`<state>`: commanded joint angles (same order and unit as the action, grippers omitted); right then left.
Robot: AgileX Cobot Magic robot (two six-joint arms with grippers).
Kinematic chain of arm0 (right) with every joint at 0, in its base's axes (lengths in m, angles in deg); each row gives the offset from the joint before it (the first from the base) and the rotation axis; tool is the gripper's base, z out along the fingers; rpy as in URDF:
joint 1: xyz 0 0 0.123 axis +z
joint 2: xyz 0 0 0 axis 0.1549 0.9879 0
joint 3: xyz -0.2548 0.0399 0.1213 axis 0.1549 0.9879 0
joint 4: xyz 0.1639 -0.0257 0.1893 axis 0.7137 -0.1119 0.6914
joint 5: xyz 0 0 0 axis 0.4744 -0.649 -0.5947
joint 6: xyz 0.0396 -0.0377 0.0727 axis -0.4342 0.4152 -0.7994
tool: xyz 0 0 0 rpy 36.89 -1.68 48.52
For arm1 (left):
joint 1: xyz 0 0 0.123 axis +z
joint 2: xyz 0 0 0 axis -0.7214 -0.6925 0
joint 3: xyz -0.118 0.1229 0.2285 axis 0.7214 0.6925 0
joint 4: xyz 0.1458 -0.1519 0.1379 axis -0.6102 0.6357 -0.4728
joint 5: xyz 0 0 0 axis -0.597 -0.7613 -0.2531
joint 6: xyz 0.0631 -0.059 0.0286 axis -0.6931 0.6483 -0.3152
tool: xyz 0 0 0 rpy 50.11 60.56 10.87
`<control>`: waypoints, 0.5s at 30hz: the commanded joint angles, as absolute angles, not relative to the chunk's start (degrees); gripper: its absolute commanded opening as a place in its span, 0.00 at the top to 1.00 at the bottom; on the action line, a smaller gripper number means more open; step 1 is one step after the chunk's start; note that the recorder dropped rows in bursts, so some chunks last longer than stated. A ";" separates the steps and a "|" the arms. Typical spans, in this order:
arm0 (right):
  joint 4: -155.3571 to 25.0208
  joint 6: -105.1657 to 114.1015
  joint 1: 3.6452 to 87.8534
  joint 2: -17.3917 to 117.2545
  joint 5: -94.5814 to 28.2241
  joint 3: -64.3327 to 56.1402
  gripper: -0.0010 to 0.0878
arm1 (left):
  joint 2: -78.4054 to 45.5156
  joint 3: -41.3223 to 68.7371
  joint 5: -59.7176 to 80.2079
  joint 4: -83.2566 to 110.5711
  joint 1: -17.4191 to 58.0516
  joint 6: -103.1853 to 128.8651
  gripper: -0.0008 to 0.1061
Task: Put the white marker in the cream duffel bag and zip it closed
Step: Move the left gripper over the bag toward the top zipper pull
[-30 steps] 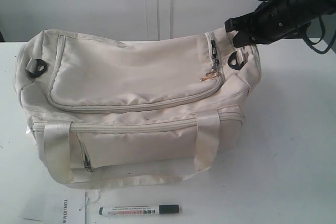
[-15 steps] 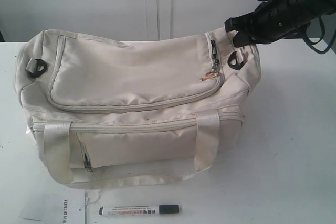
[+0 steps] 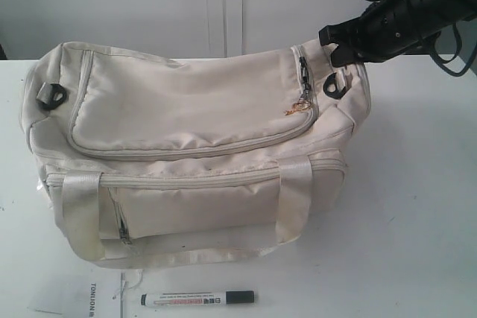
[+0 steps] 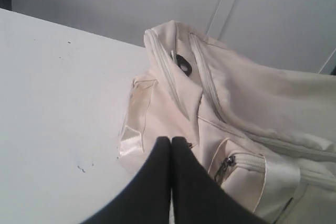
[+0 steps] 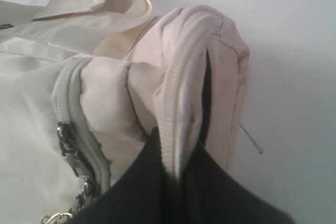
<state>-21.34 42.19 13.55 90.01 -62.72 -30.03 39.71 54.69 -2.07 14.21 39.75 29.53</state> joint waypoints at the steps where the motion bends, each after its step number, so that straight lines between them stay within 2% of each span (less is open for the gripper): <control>1: -21.34 42.19 13.55 90.01 -62.72 -30.03 0.99 | 38.37 53.87 -2.35 14.32 39.75 28.65 0.99; 6: -21.34 42.19 13.55 90.01 -62.72 -30.03 0.99 | 26.66 46.07 -8.31 19.04 39.75 17.13 0.99; 15: -21.34 42.19 13.55 90.01 -62.72 -30.03 0.99 | 15.15 38.08 -16.98 38.79 39.75 -8.12 0.99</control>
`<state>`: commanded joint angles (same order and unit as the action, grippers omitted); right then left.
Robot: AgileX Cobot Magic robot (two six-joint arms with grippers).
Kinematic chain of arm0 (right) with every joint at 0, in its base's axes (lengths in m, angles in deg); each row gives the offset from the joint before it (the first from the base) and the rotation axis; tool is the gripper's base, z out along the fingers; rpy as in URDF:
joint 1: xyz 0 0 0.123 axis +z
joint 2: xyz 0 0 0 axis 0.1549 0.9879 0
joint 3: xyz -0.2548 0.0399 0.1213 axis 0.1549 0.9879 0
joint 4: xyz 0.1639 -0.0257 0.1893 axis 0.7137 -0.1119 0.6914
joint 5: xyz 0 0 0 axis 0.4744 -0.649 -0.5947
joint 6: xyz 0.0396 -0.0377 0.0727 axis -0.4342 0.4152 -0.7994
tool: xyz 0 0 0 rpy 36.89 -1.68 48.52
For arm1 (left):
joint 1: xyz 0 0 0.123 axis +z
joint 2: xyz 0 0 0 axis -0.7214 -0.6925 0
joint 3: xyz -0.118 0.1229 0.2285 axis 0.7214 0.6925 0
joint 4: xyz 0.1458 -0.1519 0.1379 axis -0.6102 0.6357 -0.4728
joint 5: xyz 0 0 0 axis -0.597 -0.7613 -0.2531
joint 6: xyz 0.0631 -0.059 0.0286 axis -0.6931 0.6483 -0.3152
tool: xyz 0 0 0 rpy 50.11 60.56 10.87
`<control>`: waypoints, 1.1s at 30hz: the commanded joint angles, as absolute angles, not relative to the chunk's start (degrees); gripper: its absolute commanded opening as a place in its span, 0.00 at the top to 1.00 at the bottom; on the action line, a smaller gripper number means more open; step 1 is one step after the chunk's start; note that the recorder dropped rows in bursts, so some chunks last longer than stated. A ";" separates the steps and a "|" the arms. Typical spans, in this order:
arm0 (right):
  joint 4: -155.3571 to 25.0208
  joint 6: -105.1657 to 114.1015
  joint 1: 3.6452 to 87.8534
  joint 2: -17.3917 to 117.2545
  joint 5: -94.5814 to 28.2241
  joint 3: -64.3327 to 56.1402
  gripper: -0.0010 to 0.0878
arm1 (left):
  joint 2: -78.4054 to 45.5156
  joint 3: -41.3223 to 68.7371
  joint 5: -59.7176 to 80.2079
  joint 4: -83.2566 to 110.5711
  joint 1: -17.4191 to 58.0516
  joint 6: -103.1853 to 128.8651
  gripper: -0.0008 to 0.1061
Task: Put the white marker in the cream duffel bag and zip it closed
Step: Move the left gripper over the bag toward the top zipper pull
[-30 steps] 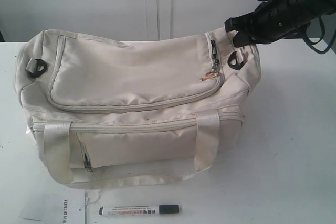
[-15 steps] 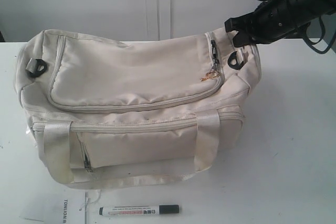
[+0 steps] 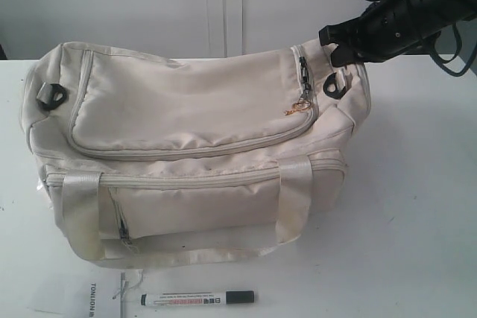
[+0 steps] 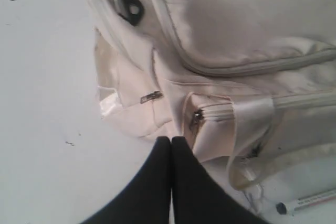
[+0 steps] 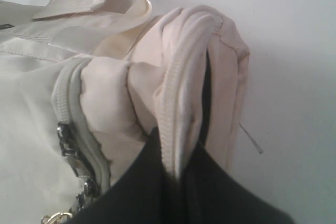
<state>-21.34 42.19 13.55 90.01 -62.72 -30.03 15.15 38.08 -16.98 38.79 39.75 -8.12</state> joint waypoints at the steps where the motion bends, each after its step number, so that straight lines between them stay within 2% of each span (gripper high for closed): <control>1: -21.34 42.19 13.55 90.01 -62.72 -30.03 0.99 | 14.32 37.56 -16.98 40.00 39.75 -9.37 0.99; 23: -21.34 42.19 13.55 90.01 -62.72 -30.03 0.99 | -7.61 24.74 -26.97 72.24 39.64 -40.14 0.99; 33: -21.34 42.19 13.55 90.01 -62.72 -30.03 0.99 | -12.95 24.20 -19.44 73.64 29.82 -41.81 0.99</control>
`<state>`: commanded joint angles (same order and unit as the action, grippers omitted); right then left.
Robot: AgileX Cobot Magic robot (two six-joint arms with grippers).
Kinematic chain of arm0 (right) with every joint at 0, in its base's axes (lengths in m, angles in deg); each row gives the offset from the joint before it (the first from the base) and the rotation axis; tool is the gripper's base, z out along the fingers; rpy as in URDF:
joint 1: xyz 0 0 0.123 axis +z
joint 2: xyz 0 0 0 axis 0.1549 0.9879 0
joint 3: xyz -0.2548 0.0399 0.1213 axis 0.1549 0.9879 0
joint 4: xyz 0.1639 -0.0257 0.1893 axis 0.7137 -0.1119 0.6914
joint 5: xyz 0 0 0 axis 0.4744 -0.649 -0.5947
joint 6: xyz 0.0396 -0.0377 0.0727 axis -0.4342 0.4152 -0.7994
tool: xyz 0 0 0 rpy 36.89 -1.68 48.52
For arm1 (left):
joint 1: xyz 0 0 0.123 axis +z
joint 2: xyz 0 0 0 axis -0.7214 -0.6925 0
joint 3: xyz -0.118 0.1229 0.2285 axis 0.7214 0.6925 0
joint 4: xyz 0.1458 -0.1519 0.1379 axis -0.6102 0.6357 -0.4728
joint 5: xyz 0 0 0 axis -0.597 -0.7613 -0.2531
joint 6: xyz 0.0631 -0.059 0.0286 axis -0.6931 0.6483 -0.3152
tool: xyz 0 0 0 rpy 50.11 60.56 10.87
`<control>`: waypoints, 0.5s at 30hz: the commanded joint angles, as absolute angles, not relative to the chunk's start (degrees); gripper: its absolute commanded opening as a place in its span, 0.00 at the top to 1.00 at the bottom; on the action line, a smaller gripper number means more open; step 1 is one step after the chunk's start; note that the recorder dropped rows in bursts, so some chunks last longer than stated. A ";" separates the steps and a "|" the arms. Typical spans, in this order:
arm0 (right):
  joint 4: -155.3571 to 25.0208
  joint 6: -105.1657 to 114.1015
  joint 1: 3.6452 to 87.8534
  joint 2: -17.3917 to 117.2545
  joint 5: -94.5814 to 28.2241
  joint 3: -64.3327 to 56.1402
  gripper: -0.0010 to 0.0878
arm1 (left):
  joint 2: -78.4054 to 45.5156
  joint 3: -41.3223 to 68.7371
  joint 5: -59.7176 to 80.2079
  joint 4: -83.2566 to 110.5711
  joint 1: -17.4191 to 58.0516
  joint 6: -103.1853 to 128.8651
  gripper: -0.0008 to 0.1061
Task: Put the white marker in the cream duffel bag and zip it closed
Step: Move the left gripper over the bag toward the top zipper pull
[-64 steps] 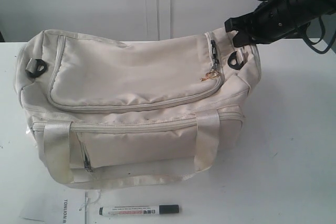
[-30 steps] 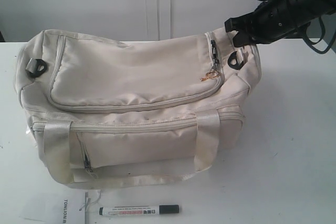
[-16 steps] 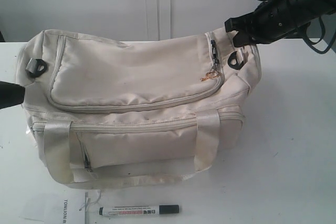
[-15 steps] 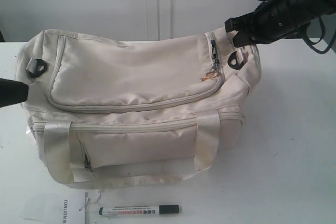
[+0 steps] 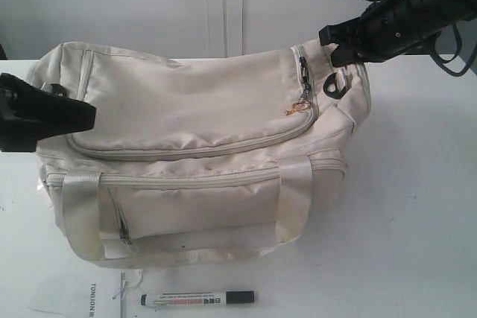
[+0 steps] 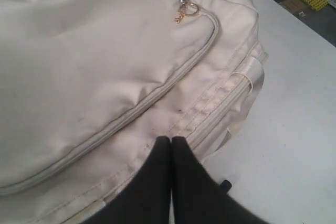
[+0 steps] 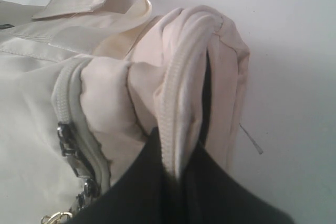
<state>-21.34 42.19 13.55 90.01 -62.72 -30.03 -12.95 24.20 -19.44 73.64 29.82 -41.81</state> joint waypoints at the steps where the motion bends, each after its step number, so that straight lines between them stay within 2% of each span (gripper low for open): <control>1: -21.34 42.19 13.55 90.01 -62.72 -30.03 0.99 | -13.60 23.61 -19.08 73.64 28.91 -41.81 0.99; 15: -21.34 42.19 13.55 90.01 -62.72 -30.03 0.99 | -26.65 11.74 -16.31 73.40 17.13 -41.58 0.99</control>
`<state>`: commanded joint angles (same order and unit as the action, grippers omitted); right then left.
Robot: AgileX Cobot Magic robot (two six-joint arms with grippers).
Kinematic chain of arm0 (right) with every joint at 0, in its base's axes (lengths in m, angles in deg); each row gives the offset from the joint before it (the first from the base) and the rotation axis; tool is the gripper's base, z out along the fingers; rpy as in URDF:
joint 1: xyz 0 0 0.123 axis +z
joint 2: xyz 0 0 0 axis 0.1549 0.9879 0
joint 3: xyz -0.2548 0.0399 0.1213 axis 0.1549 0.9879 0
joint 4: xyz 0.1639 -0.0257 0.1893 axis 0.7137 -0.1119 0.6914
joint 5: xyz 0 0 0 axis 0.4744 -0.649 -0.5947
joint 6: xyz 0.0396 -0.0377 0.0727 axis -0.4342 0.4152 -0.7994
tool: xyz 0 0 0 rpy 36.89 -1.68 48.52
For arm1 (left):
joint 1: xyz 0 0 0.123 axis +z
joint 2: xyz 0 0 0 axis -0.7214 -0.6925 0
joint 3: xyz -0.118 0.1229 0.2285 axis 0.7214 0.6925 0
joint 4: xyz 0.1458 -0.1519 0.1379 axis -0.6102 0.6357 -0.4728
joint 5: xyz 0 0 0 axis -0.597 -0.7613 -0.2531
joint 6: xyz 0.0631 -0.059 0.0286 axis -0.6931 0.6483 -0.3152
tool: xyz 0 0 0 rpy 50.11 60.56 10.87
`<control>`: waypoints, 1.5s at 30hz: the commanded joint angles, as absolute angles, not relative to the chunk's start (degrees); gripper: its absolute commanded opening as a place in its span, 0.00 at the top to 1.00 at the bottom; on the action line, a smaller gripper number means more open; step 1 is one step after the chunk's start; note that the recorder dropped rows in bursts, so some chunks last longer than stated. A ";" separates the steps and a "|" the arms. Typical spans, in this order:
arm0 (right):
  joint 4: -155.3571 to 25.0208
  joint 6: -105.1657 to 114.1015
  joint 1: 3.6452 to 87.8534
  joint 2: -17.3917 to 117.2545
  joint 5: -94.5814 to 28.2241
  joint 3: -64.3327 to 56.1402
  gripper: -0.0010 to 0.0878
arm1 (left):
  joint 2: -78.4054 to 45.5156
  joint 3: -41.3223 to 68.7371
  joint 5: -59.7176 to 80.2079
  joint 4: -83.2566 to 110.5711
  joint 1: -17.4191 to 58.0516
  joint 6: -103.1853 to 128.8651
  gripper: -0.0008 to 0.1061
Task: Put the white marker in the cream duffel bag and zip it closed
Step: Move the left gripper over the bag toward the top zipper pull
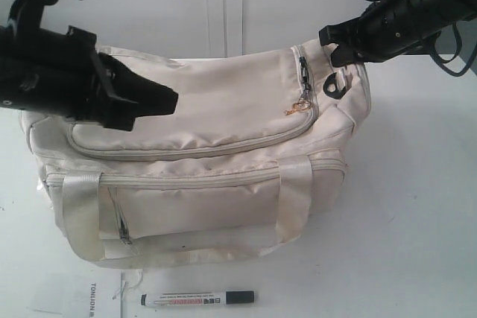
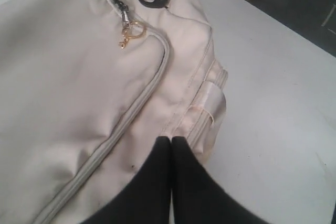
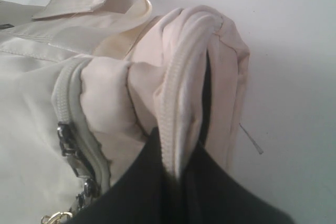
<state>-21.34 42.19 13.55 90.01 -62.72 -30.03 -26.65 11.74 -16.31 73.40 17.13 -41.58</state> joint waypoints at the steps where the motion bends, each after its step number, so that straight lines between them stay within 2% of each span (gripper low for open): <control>1: -21.34 42.19 13.55 90.01 -62.72 -30.03 0.99 | -27.48 10.86 -16.31 73.40 16.48 -41.58 0.99; 22: -21.34 42.19 13.55 90.01 -62.72 -30.03 0.99 | -43.34 -2.56 -6.57 73.05 4.23 -40.80 0.99; 25: -21.34 42.19 13.55 90.01 -62.72 -30.03 0.99 | -44.91 -3.86 -5.60 72.77 3.56 -40.91 0.90; 37: -21.34 42.19 13.55 90.01 -62.72 -30.03 0.99 | -50.95 -9.75 -5.73 72.77 3.44 -41.51 0.35; 39: -21.34 42.19 13.55 90.01 -62.72 -30.03 0.99 | -51.57 -10.71 -7.10 72.77 3.44 -41.63 0.33; 45: -21.34 42.19 13.55 90.01 -62.72 -30.03 0.99 | -54.32 -13.14 -6.28 72.77 3.44 -33.39 0.33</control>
<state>-21.34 42.19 13.55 90.01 -62.72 -30.03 -54.32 -13.14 -6.28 72.77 3.44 -33.39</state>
